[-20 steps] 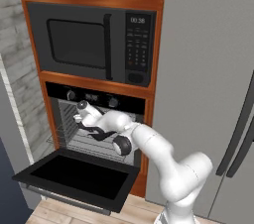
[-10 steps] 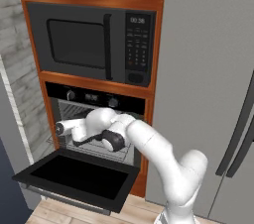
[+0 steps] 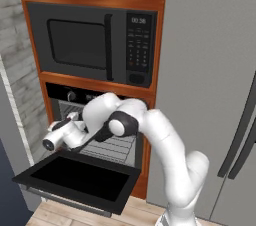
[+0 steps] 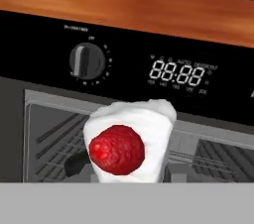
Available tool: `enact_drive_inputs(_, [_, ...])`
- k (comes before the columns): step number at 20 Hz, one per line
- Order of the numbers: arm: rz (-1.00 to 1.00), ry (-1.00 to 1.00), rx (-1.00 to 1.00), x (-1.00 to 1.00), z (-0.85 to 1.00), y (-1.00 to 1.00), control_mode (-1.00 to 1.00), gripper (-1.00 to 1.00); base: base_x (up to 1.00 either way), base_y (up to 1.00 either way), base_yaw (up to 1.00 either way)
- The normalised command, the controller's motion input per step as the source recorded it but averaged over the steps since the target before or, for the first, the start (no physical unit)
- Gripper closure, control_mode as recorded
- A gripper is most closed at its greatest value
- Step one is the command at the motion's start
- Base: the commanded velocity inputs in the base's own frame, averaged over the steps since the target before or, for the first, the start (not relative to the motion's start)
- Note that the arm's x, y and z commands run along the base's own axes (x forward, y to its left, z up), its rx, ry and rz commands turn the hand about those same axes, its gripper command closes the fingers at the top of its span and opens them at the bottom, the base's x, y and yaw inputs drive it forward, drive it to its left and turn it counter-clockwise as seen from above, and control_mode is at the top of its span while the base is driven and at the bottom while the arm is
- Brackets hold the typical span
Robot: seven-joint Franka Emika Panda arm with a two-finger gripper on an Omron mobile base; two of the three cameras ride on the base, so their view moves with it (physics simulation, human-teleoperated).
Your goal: Take the baked cake out of the oven and place it on the plate for cooling. Then close the oven door.
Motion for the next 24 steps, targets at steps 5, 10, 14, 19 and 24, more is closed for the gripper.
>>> enact_drive_inputs(5, [-0.07, -0.17, 0.12, -0.95, 0.73, -0.25, -1.00, 1.00, 0.00, 0.00, 0.00])
enact_drive_inputs(10, [-0.13, 0.01, 0.07, -1.00, 0.37, -0.44, -1.00, 1.00, 0.00, 0.00, 0.00])
enact_drive_inputs(14, [-0.20, 0.04, 0.03, -1.00, 0.03, -0.57, -1.00, 1.00, 0.00, 0.00, 0.00])
enact_drive_inputs(19, [-0.19, 0.00, 0.05, -0.97, 0.04, -0.70, -1.00, 1.00, 0.00, 0.00, 0.00])
enact_drive_inputs(24, [-0.20, 0.00, 0.10, -0.65, 0.26, -0.84, -1.00, 1.00, 0.00, 0.00, 0.00])
